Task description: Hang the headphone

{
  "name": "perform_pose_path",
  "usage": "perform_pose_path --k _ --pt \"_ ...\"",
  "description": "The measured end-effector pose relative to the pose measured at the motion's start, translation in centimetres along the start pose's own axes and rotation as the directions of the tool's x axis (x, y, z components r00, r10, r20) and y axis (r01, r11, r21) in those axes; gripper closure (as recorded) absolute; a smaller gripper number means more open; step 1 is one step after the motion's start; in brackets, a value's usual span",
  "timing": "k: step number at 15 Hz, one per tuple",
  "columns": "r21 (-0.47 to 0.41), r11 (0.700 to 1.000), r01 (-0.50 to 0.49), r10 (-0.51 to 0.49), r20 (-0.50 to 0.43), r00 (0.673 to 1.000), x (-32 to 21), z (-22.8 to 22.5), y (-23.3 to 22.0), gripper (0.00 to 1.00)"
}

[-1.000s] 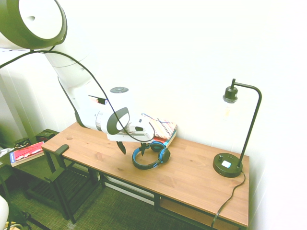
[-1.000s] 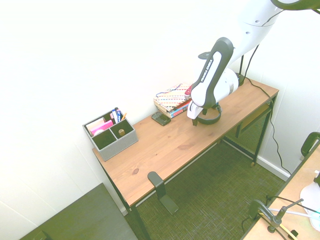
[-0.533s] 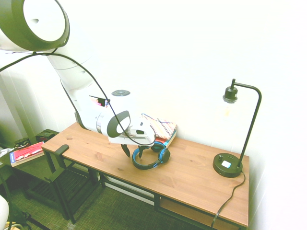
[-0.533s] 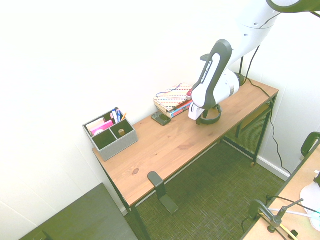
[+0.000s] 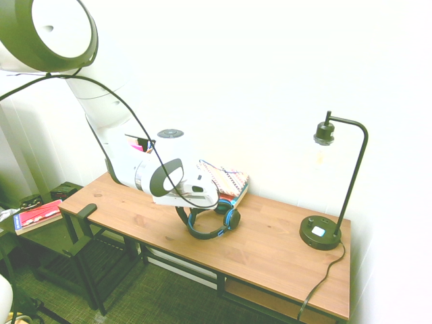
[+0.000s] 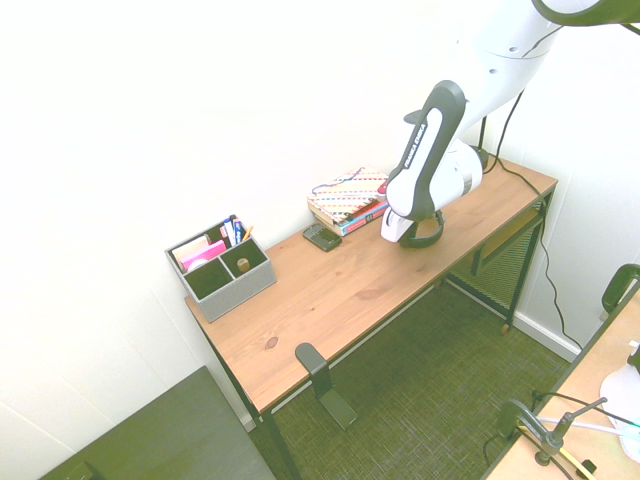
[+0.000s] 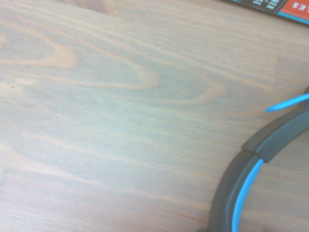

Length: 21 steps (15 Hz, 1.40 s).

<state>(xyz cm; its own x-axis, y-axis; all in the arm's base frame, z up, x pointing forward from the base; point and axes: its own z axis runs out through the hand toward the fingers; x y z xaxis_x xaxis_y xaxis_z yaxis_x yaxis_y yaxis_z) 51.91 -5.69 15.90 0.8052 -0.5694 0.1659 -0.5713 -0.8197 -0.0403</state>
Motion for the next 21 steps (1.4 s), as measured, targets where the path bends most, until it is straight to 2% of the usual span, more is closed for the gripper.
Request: perform_pose_path --k 5,9,13,15,19,21 --pt "-0.002 1.000 -0.009 0.009 -0.004 1.000 0.2 -0.1 0.2 1.00" --pt "-0.019 0.995 -0.100 0.100 0.041 0.994 0.6 -2.7 -0.1 1.00" --pt "-0.048 0.977 -0.210 0.211 0.017 0.977 0.5 -11.0 -2.4 1.00" --pt "-0.090 0.961 -0.263 0.269 0.062 0.961 -1.6 -15.7 -4.1 1.00" --pt "-0.167 0.924 -0.343 0.372 0.195 0.908 -10.8 -24.6 -8.2 1.00" --pt "-0.193 0.908 -0.372 0.409 0.215 0.887 -15.8 -27.5 -9.8 1.00"
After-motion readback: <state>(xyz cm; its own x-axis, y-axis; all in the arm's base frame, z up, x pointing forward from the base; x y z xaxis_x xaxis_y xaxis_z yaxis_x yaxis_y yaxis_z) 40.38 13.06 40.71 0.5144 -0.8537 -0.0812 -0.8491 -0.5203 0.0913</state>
